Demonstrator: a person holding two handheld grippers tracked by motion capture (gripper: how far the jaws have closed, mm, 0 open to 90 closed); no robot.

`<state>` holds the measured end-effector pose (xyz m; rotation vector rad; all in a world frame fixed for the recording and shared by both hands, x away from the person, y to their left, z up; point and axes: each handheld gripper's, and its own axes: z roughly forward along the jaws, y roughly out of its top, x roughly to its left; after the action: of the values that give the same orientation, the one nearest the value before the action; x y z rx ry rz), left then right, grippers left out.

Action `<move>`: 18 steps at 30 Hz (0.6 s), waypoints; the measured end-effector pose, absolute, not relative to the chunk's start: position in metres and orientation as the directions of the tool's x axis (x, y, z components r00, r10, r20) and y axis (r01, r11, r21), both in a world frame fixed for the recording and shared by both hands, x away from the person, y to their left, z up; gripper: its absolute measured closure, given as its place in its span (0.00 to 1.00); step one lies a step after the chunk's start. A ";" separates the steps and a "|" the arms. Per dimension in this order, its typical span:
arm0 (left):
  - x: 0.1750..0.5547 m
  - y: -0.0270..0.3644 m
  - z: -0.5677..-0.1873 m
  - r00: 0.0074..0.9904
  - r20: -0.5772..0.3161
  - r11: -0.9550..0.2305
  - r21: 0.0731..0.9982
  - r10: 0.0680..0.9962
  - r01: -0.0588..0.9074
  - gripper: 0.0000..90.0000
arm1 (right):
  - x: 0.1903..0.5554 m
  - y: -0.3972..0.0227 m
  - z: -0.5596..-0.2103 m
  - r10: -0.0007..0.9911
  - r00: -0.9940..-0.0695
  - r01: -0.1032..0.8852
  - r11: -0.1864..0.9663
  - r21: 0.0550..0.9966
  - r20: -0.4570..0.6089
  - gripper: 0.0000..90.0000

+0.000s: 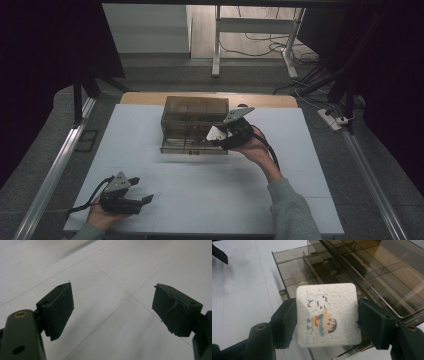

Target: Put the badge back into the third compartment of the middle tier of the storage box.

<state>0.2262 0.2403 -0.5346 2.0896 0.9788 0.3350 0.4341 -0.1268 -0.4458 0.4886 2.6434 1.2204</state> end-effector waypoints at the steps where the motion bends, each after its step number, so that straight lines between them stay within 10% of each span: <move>1: 0.226 0.240 -0.535 0.668 -0.086 -0.392 0.751 0.740 0.532 0.19 | 0.434 -0.127 -0.446 0.370 -0.928 0.214 0.607 0.765 -0.034 0.36; 18: 0.226 0.240 -0.535 0.668 -0.081 -0.398 0.748 0.739 0.531 0.19 | 0.435 -0.129 -0.449 0.389 -0.921 0.242 0.613 0.752 -0.020 0.28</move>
<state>0.2263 0.2403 -0.5349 2.0965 0.9772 0.3387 0.4350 -0.1293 -0.4491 0.5252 2.6548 1.1979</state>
